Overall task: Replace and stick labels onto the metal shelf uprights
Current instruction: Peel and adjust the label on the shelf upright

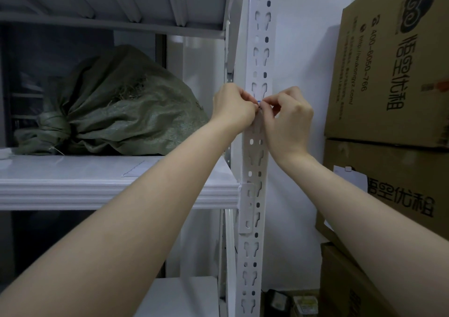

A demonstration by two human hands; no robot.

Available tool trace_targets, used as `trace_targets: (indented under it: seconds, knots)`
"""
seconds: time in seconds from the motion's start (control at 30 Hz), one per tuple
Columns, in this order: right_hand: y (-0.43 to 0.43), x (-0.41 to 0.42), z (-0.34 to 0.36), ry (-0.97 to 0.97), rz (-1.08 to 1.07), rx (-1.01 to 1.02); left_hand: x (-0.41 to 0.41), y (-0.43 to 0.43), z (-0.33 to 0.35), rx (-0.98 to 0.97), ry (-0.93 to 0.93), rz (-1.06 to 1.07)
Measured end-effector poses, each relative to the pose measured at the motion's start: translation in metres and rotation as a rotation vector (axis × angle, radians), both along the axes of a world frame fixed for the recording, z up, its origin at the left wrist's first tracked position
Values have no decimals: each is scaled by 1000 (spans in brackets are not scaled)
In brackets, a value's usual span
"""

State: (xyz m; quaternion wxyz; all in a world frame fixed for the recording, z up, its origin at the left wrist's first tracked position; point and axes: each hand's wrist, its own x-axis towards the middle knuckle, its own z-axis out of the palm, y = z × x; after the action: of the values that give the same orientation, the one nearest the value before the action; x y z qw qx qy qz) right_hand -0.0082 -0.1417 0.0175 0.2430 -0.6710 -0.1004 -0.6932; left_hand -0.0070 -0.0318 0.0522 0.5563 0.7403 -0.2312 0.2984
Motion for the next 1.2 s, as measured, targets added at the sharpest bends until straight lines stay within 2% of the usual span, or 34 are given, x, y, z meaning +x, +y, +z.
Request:
trace_targets:
  seconds: [0.23, 0.47, 0.6, 0.8, 1.2]
  knots:
    - [5, -2, 0, 3, -10, 22, 2, 0, -1, -8, -3, -20]
    - [8, -8, 6, 110, -40, 44, -2, -1, -2, -13, 4, -4]
    - [5, -11, 0, 180, -35, -18, -6, 0, 0, -11, 10, -19]
    - [0, -8, -3, 102, 50, 58, -8, 1, 0, -7, 22, -29]
    - [4, -4, 2, 49, -28, 11, 3, 1, -1, 10, -3, -24]
